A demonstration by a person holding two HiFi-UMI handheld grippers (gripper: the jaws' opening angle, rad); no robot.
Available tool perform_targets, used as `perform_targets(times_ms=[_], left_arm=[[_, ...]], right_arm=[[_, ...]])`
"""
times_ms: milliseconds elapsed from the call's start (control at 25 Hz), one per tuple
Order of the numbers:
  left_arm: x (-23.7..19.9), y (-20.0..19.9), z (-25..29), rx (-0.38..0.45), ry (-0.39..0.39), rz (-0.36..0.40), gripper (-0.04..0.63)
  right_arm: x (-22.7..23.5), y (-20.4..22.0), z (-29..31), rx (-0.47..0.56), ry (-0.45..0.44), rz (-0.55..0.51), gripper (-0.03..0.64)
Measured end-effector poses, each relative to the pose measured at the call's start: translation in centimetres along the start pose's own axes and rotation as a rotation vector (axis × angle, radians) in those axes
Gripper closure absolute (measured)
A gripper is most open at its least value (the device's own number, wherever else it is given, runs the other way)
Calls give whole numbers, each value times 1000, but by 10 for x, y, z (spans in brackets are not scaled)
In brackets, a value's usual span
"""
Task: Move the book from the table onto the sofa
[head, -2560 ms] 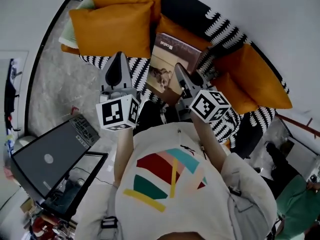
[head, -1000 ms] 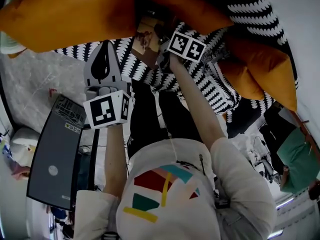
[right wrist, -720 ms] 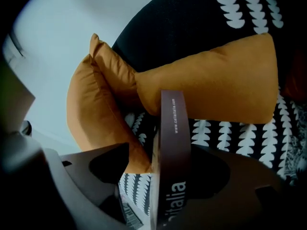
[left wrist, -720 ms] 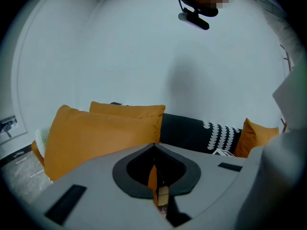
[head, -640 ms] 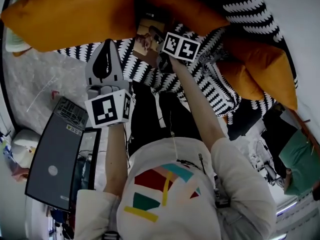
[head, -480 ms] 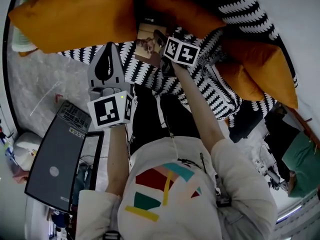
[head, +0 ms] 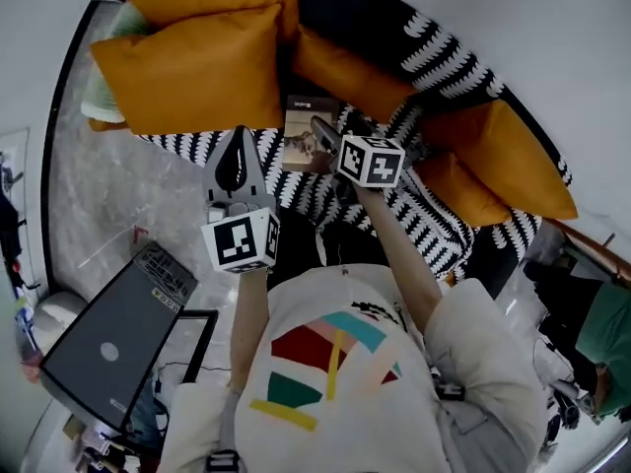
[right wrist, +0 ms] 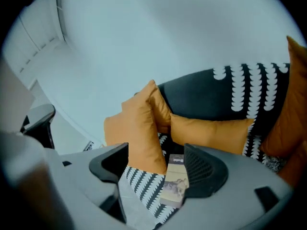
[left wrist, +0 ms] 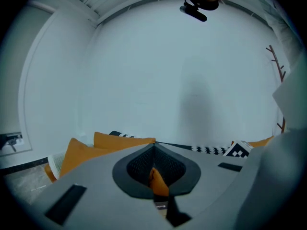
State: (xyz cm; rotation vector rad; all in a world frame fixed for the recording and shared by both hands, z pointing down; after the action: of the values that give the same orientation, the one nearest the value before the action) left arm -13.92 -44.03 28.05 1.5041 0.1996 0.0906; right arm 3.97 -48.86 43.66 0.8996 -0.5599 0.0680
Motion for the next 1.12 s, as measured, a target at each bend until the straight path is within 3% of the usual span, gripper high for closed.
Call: perform_targets(times_ms=[120,360,400,520,560,760,1120], left_arm=[[16,-29,-26,32,4,-1,589],[23,-82,-33,183,5,24,589],[25,-88,-34,200,11,28,589],[30,-101,-36,245,28,40,589],[31,-104,-36,257,30,38,589],[25,-118,-32,300,25,34,589],[11,-115,-40,279,0,44,589]], right_arm=[[-34,-22,-56,63,-66,-69,261],[-122,-86,-122,276,-262,-312,270],[-135,-92,-132,305,-285,-358,306],[-165,-112,-156,409,-337,-467,546],[-172,-118,-161,446,-349,-503,595],[-195,-132,-172,533,-355,-668,604],[-199,-118,-165,483,-347,-679,604]])
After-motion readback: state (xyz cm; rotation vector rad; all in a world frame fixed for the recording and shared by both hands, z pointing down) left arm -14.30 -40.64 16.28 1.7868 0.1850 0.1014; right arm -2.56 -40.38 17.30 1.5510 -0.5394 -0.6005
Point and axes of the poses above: the fingertips, and each gripper's own axes: z forward along the fingers, x to its right, y out of its underside, the point moved 4 cm from there along -z, backward along the fingers, and after that the axes turned 12 degrees about x, right-handed, at the moved point
